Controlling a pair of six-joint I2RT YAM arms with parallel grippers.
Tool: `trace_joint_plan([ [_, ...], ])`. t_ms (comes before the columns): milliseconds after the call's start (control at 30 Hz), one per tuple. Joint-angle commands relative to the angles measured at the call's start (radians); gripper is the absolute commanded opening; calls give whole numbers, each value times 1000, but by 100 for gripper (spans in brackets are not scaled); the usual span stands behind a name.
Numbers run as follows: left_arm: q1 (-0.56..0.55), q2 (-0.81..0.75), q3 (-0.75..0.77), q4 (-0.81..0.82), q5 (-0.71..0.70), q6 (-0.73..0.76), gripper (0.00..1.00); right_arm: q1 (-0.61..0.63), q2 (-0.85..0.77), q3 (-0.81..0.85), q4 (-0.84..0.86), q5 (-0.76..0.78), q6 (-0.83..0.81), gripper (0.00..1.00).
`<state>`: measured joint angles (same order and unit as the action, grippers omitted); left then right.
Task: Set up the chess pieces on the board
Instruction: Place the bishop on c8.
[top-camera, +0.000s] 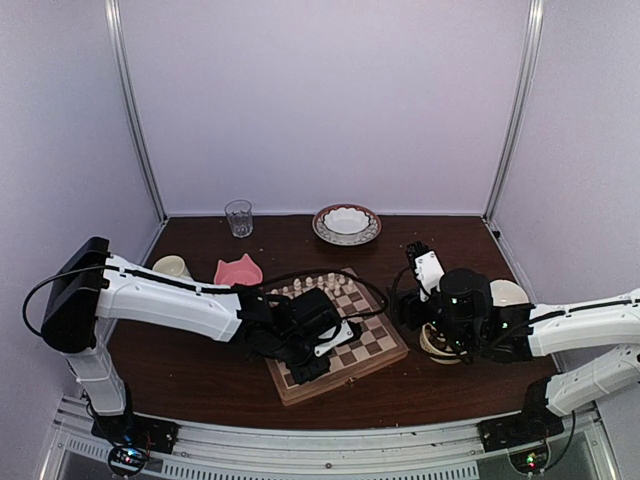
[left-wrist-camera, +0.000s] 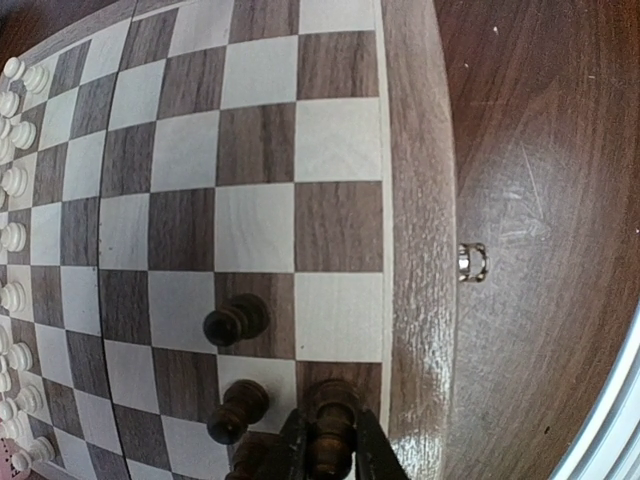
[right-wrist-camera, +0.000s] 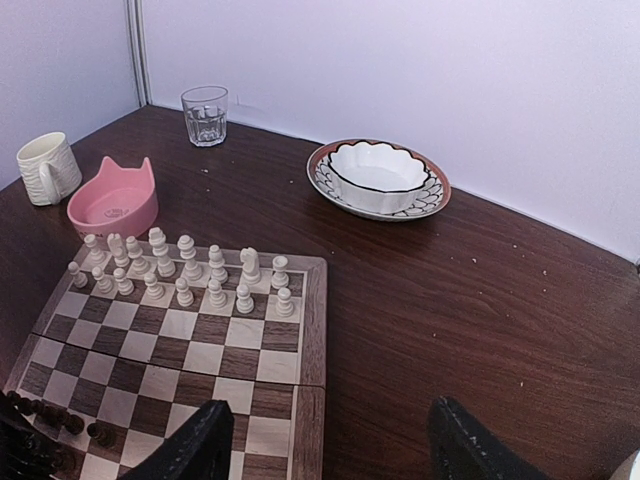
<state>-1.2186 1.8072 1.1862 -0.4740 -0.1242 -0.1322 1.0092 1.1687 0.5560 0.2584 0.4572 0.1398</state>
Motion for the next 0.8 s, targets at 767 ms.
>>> trace_joint_plan([
  [767, -4, -292, -151, 146, -71, -34, 41, -7, 0, 29, -72, 61, 29, 69],
])
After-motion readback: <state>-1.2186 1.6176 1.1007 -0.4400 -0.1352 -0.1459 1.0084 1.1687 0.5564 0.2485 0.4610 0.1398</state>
